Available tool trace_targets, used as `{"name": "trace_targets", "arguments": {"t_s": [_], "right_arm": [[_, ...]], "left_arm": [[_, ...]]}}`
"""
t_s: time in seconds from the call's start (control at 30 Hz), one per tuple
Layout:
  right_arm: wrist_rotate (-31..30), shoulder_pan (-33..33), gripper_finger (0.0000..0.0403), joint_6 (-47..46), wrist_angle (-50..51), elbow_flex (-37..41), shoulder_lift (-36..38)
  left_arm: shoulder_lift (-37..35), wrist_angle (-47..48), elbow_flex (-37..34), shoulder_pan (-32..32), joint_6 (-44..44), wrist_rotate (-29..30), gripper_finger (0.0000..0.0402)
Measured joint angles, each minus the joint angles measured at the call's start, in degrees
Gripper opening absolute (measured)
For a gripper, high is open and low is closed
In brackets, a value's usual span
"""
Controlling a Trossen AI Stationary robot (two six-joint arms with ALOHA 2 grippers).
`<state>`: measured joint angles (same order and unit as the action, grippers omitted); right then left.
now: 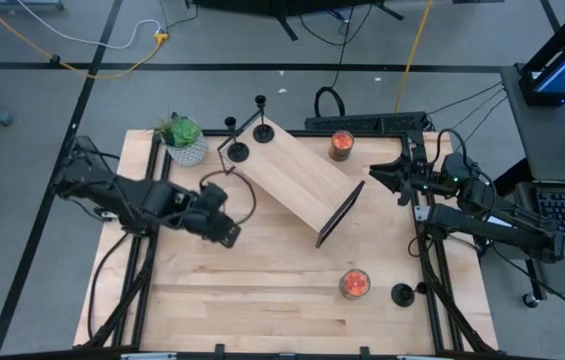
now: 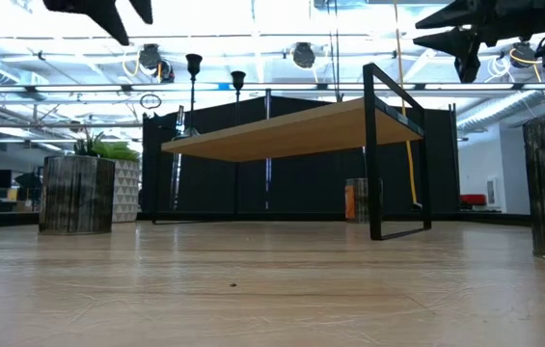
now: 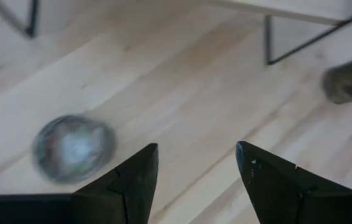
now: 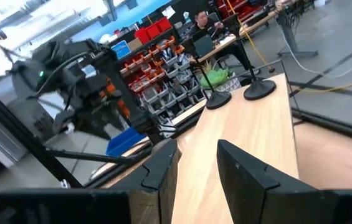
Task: Pick & Place candle stick holders
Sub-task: Put the candle holder on the shelf
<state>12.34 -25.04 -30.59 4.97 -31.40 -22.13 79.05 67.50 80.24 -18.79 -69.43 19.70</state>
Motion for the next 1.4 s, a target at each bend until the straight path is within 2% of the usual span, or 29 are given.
{"name": "trace_targets", "arguments": {"t_s": [0.17,0.33,0.47,0.57,0.7,0.8,0.97,1.13,1.27,1.4], "right_arm": [[0.12,0.02,0.0105,-1.28,0.00,0.00,0.00],[-0.09,0.02,0.0105,1.27,0.00,0.00,0.02],[1.32,0.01,0.0105,-3.77,0.00,0.00,0.00],[8.29,0.00,0.0105,-5.13,-0.13,0.00,0.00],[22.43,0.13,0.0105,-6.25,-2.81,0.00,0.00],[26.56,1.52,0.0105,-7.50,-8.65,0.00,0.00],[26.77,5.25,0.0105,-8.72,-19.15,0.00,0.00],[26.56,8.79,0.0105,-9.34,-23.79,-0.05,-1.15],[26.56,11.51,0.0105,-9.20,-22.55,-2.57,-3.93],[26.78,14.41,0.0105,-6.72,-19.30,-9.35,-8.51]], "left_arm": [[0.00,-10.97,-4.66,-3.92,2.04,3.46,0.0225],[0.00,-22.05,-9.28,-7.21,3.74,7.66,0.0225],[0.00,-28.02,-12.36,-8.91,3.76,11.82,0.0225],[0.00,-32.31,-14.37,-9.73,3.81,13.57,0.0225],[0.00,-36.29,-16.86,-10.44,6.03,13.89,0.0225],[0.00,-36.60,-18.56,-11.00,6.72,14.98,0.0225],[-0.22,-38.25,-21.39,-11.81,6.34,16.41,0.0225],[-4.02,-41.35,-25.48,-12.66,7.09,16.73,0.0225],[-9.73,-47.74,-30.57,-13.65,10.48,16.82,0.0225],[-15.06,-49.51,-35.43,-14.20,11.12,16.79,0.0225]]}}
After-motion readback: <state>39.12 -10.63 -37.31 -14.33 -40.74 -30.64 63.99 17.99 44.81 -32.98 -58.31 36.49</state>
